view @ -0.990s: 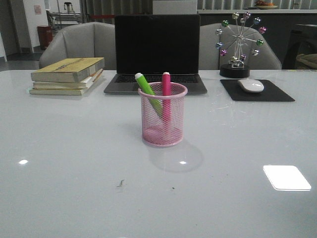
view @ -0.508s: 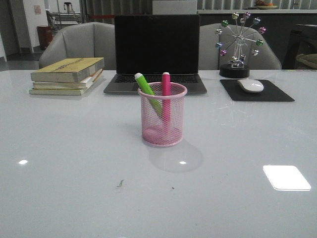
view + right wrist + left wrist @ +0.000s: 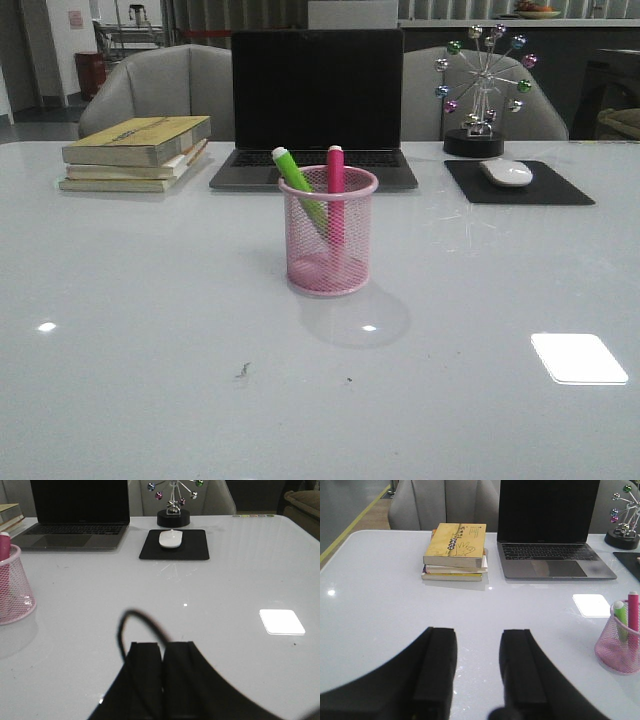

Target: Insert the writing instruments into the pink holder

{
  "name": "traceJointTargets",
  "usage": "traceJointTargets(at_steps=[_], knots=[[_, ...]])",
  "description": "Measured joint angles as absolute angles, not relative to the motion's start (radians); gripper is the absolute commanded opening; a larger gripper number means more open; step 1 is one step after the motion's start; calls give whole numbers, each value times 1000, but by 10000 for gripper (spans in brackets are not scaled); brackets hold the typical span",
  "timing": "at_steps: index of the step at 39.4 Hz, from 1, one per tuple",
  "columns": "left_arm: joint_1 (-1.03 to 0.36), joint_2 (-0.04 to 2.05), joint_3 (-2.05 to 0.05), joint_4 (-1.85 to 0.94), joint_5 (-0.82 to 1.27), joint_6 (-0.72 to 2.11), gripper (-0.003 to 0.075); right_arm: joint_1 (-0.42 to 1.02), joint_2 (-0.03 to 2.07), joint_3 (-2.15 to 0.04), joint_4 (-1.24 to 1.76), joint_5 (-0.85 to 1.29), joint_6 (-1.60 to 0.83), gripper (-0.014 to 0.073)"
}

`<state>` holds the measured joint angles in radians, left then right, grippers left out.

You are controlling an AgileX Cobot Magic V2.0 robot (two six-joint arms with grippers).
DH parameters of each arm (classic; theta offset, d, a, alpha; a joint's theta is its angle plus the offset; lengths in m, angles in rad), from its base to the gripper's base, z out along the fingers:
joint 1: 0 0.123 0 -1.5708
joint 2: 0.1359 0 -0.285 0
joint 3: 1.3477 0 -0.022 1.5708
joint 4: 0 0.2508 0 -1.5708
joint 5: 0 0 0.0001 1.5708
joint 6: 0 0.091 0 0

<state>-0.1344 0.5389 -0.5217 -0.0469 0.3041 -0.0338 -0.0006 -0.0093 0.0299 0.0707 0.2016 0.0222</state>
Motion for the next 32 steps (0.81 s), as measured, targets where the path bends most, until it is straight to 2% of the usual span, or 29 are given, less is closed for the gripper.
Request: traceJointTargets(at_steps=[32], knots=[[-134, 539, -522, -47, 304, -34, 132, -1, -9, 30, 71, 204, 22, 23]])
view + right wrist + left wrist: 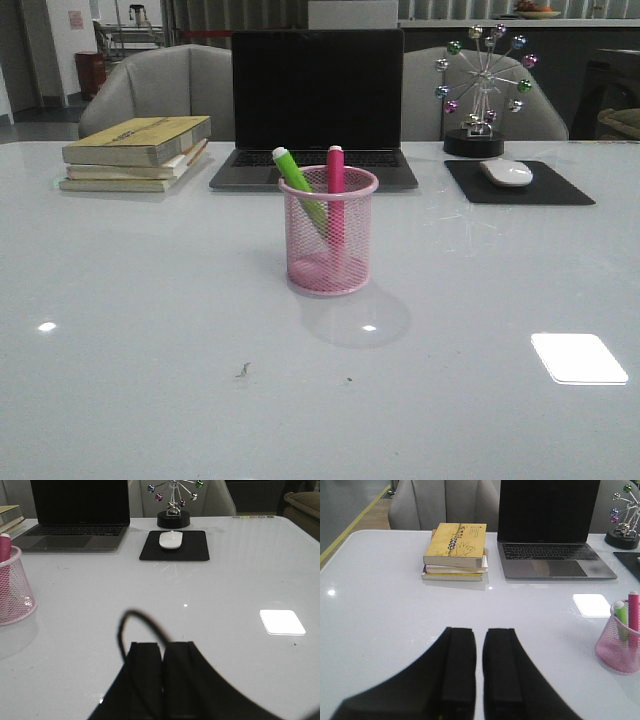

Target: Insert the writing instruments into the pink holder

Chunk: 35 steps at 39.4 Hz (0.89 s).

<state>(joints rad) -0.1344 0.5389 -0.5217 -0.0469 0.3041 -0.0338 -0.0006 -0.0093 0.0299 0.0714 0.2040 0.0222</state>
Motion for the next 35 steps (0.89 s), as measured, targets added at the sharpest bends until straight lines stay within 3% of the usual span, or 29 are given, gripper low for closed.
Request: traceJointTargets(at_steps=[35], knots=[[-121, 526, -519, -47, 282, -34, 93, -1, -9, 30, 71, 204, 22, 23]])
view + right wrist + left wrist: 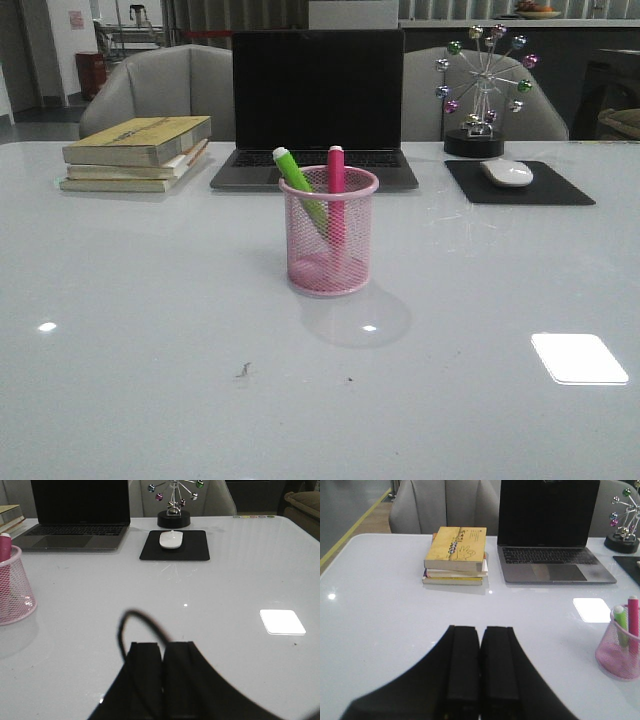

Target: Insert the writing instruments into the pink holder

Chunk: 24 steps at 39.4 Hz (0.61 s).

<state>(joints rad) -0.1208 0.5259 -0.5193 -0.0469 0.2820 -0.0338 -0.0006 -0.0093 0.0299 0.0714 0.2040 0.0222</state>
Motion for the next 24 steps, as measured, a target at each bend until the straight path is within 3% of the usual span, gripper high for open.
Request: traceJointTargets(at_steps=[11, 24], knots=[[-33, 406, -443, -47, 116, -34, 93, -1, -9, 30, 71, 205, 22, 23], [9, 207, -255, -47, 101, -34, 93, -1, -9, 30, 71, 205, 22, 23]])
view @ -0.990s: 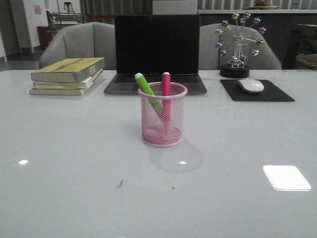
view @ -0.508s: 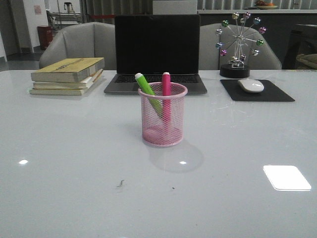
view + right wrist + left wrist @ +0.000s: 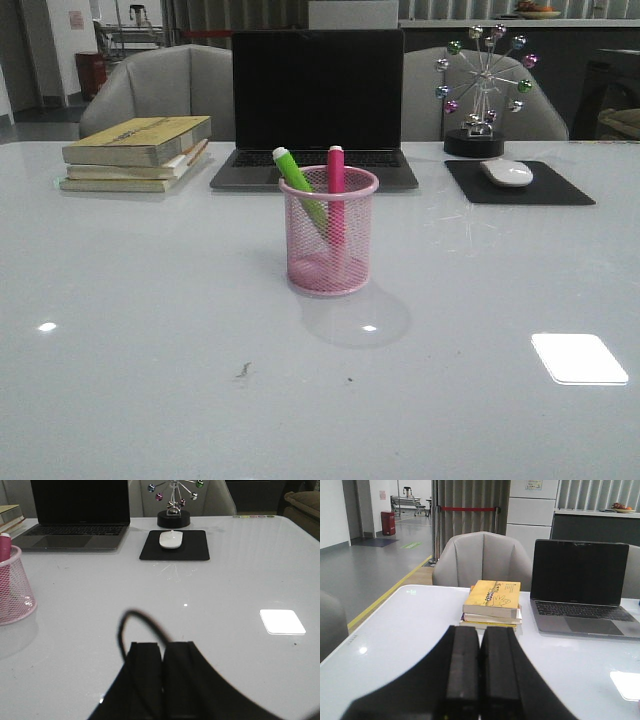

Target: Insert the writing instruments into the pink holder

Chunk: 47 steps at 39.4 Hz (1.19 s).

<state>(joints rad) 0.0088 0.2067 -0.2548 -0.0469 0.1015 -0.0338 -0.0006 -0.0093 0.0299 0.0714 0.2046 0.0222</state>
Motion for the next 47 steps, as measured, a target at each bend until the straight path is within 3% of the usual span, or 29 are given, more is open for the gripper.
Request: traceJointTargets(at_steps=[15, 47], knots=[[25, 22, -76, -45, 100, -34, 93, -1, -9, 30, 71, 205, 22, 23], [25, -5, 4, -45, 22, -34, 93, -1, -9, 30, 71, 206, 22, 23]])
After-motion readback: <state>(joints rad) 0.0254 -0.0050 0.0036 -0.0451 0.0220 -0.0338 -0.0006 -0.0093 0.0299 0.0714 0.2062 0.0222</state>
